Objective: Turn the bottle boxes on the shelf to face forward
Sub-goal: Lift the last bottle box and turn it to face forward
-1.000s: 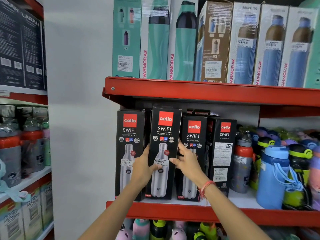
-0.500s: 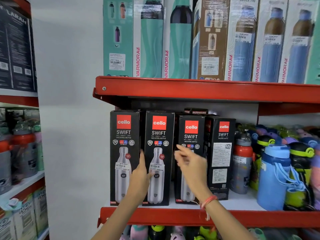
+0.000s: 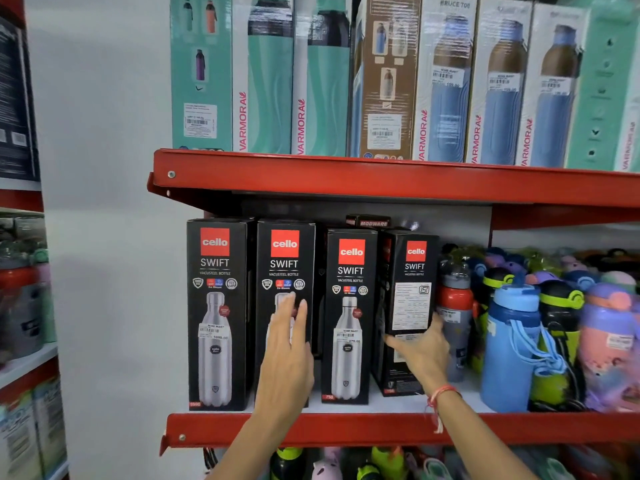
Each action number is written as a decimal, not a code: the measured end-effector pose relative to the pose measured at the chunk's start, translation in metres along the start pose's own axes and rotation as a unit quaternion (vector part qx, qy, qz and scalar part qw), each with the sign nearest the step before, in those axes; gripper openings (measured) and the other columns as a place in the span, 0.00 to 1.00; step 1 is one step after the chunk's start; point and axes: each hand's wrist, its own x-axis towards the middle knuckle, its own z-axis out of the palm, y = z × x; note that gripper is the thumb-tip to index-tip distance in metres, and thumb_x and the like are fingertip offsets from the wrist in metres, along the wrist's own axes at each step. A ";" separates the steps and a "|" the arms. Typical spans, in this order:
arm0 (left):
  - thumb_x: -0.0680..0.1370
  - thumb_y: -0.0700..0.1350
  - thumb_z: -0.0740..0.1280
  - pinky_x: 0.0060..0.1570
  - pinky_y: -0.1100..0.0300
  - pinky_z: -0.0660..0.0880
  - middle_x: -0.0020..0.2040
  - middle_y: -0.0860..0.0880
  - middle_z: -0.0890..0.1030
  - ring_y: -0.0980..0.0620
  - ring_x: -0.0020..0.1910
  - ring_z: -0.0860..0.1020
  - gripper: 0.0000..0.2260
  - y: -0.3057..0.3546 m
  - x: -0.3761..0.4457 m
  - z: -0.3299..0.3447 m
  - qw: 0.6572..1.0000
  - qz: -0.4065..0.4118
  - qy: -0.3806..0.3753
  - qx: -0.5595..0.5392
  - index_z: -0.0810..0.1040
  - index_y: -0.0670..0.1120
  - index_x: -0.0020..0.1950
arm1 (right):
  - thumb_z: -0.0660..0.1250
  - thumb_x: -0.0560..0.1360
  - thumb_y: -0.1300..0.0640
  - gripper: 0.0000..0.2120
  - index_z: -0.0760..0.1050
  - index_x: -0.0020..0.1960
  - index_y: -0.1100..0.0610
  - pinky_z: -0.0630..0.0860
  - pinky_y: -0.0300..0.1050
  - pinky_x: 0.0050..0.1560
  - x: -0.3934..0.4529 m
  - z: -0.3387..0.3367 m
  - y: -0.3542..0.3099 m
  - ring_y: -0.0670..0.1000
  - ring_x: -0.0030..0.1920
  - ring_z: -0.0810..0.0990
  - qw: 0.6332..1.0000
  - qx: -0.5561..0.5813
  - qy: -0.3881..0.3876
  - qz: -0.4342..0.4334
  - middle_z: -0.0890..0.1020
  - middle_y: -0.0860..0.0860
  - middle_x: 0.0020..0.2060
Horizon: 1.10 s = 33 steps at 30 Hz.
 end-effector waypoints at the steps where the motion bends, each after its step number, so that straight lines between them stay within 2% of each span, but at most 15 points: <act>1: 0.75 0.32 0.64 0.71 0.57 0.61 0.75 0.42 0.63 0.47 0.75 0.59 0.28 0.005 -0.001 0.002 1.000 0.009 -0.007 -0.006 0.60 0.40 0.74 | 0.81 0.54 0.47 0.48 0.62 0.66 0.57 0.76 0.61 0.56 -0.001 -0.001 0.001 0.63 0.56 0.78 1.000 0.002 0.012 -0.002 0.81 0.60 0.56; 4: 0.77 0.36 0.62 0.69 0.76 0.50 0.73 0.46 0.65 0.51 0.73 0.63 0.26 0.020 -0.003 0.008 0.997 0.018 -0.045 -0.068 0.60 0.43 0.74 | 0.81 0.55 0.46 0.44 0.65 0.64 0.57 0.76 0.53 0.51 -0.011 -0.015 -0.003 0.63 0.53 0.79 0.999 0.023 0.031 -0.019 0.82 0.59 0.52; 5: 0.78 0.38 0.61 0.68 0.78 0.50 0.73 0.48 0.65 0.53 0.72 0.63 0.25 0.025 -0.002 0.009 0.994 0.018 -0.053 -0.090 0.60 0.44 0.74 | 0.81 0.56 0.46 0.43 0.65 0.64 0.57 0.74 0.51 0.48 -0.013 -0.023 -0.005 0.63 0.54 0.79 0.999 0.026 0.033 -0.029 0.82 0.59 0.53; 8: 0.80 0.44 0.59 0.72 0.65 0.58 0.73 0.52 0.65 0.57 0.71 0.63 0.23 0.041 0.005 0.016 0.983 0.019 -0.091 -0.158 0.59 0.49 0.74 | 0.81 0.57 0.46 0.42 0.67 0.65 0.55 0.74 0.51 0.50 -0.011 -0.048 -0.013 0.61 0.56 0.78 0.997 0.043 0.022 -0.057 0.82 0.56 0.55; 10: 0.80 0.48 0.60 0.72 0.56 0.62 0.74 0.52 0.64 0.55 0.73 0.62 0.23 0.053 0.011 0.023 0.970 -0.009 -0.143 -0.198 0.59 0.51 0.74 | 0.80 0.56 0.44 0.40 0.69 0.63 0.52 0.76 0.53 0.55 -0.007 -0.065 -0.014 0.59 0.57 0.79 0.996 0.053 0.003 -0.070 0.82 0.53 0.55; 12: 0.79 0.50 0.62 0.72 0.50 0.63 0.74 0.50 0.64 0.52 0.74 0.61 0.26 0.064 0.016 0.029 0.952 -0.045 -0.192 -0.236 0.57 0.50 0.75 | 0.80 0.55 0.42 0.38 0.69 0.60 0.48 0.77 0.54 0.56 -0.007 -0.081 -0.011 0.55 0.55 0.80 0.995 0.070 -0.019 -0.071 0.83 0.49 0.52; 15: 0.77 0.50 0.65 0.73 0.49 0.62 0.75 0.51 0.62 0.53 0.74 0.60 0.31 0.080 0.024 0.033 0.927 -0.076 -0.234 -0.282 0.54 0.49 0.76 | 0.82 0.56 0.47 0.36 0.67 0.58 0.43 0.79 0.59 0.54 -0.011 -0.104 -0.005 0.52 0.53 0.80 0.989 0.110 -0.072 -0.074 0.81 0.43 0.48; 17: 0.75 0.49 0.68 0.72 0.54 0.62 0.72 0.57 0.63 0.58 0.71 0.62 0.34 0.089 0.029 0.029 0.901 -0.094 -0.265 -0.330 0.53 0.51 0.76 | 0.83 0.57 0.51 0.36 0.67 0.58 0.43 0.79 0.60 0.54 -0.011 -0.116 -0.002 0.52 0.53 0.80 0.980 0.145 -0.118 -0.069 0.79 0.41 0.47; 19: 0.73 0.48 0.71 0.68 0.60 0.63 0.64 0.64 0.66 0.63 0.65 0.65 0.37 0.095 0.033 0.028 0.861 -0.117 -0.311 -0.385 0.52 0.55 0.75 | 0.84 0.55 0.52 0.39 0.70 0.61 0.45 0.79 0.61 0.55 -0.010 -0.124 0.003 0.53 0.55 0.81 0.967 0.176 -0.168 -0.075 0.81 0.45 0.51; 21: 0.69 0.52 0.74 0.71 0.54 0.64 0.67 0.63 0.70 0.62 0.67 0.68 0.40 0.094 0.035 0.034 0.843 -0.120 -0.334 -0.404 0.54 0.57 0.75 | 0.84 0.53 0.54 0.39 0.72 0.59 0.42 0.81 0.59 0.53 -0.010 -0.129 0.008 0.52 0.54 0.82 0.952 0.203 -0.214 -0.086 0.81 0.47 0.54; 23: 0.66 0.54 0.75 0.68 0.48 0.69 0.66 0.58 0.76 0.58 0.66 0.72 0.41 0.095 0.035 0.041 0.846 -0.122 -0.333 -0.399 0.57 0.59 0.73 | 0.83 0.56 0.62 0.37 0.71 0.57 0.39 0.82 0.50 0.50 -0.006 -0.132 0.010 0.44 0.52 0.83 0.938 0.217 -0.248 -0.108 0.80 0.44 0.55; 25: 0.66 0.52 0.76 0.66 0.49 0.71 0.64 0.57 0.78 0.56 0.64 0.75 0.42 0.100 0.034 0.044 0.858 -0.127 -0.313 -0.387 0.56 0.59 0.74 | 0.81 0.59 0.63 0.40 0.69 0.63 0.39 0.82 0.45 0.50 0.001 -0.134 0.009 0.42 0.55 0.81 0.924 0.213 -0.292 -0.125 0.79 0.44 0.59; 28: 0.71 0.45 0.74 0.62 0.58 0.70 0.64 0.54 0.77 0.56 0.63 0.73 0.43 0.111 0.034 0.046 0.880 -0.135 -0.272 -0.366 0.48 0.57 0.76 | 0.78 0.60 0.60 0.44 0.64 0.72 0.43 0.80 0.47 0.50 0.014 -0.133 0.006 0.47 0.62 0.78 0.893 0.225 -0.373 -0.117 0.79 0.43 0.62; 31: 0.72 0.43 0.72 0.55 0.62 0.70 0.63 0.51 0.78 0.56 0.58 0.75 0.44 0.116 0.034 0.057 0.901 -0.129 -0.239 -0.339 0.45 0.56 0.76 | 0.76 0.67 0.61 0.36 0.66 0.70 0.45 0.78 0.57 0.59 0.025 -0.128 0.006 0.51 0.63 0.78 0.878 0.236 -0.403 -0.101 0.80 0.46 0.62; 33: 0.73 0.44 0.71 0.52 0.58 0.74 0.55 0.49 0.81 0.52 0.51 0.78 0.44 0.119 0.036 0.065 0.911 -0.141 -0.230 -0.314 0.43 0.56 0.76 | 0.73 0.70 0.61 0.31 0.68 0.69 0.45 0.76 0.60 0.60 0.031 -0.123 0.005 0.51 0.62 0.79 0.877 0.247 -0.401 -0.097 0.80 0.46 0.62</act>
